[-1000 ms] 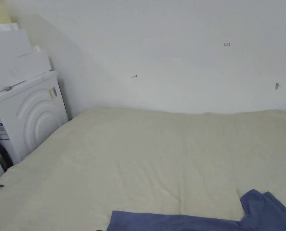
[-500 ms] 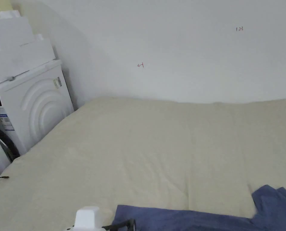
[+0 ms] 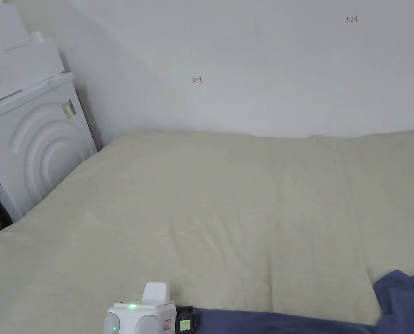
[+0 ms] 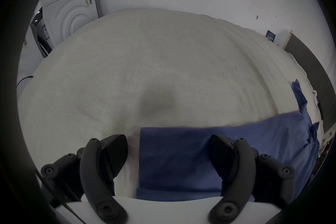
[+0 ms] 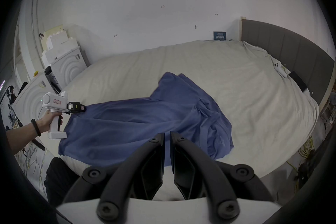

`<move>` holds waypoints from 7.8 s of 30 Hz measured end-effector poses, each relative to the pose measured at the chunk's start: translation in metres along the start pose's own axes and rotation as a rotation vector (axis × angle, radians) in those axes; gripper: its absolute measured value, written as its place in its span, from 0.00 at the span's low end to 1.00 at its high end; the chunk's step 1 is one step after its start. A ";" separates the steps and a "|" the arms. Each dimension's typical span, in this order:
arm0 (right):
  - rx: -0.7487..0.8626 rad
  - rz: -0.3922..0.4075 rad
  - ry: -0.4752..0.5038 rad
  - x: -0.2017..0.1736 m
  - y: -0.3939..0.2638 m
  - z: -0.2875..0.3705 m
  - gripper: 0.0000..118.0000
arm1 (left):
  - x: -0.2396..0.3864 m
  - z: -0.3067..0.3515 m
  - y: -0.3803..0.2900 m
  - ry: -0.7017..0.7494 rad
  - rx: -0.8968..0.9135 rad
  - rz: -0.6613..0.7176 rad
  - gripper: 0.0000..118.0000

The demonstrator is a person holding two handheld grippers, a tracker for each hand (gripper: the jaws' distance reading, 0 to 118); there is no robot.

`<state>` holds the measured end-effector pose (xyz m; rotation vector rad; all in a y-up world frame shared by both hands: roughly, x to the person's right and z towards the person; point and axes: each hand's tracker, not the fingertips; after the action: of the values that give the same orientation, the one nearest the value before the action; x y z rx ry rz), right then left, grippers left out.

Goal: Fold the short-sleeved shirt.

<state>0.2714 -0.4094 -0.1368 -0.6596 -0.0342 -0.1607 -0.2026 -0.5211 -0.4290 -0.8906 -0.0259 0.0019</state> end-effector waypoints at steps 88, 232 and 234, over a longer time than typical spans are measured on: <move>0.366 0.147 0.035 -0.051 0.038 0.053 0.63 | 0.066 0.326 -0.078 -0.197 0.656 -0.062 0.68; 0.056 -0.270 0.129 0.012 -0.035 0.035 0.02 | -0.016 0.104 -0.135 -0.682 -0.064 0.525 0.82; 0.049 -0.278 0.121 0.012 -0.036 0.035 0.02 | -0.006 0.085 -0.142 -0.748 -0.117 0.537 0.81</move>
<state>0.2786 -0.4180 -0.0862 -0.5931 -0.0133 -0.4660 -0.2120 -0.5442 -0.2651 -0.9496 -0.4870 0.8420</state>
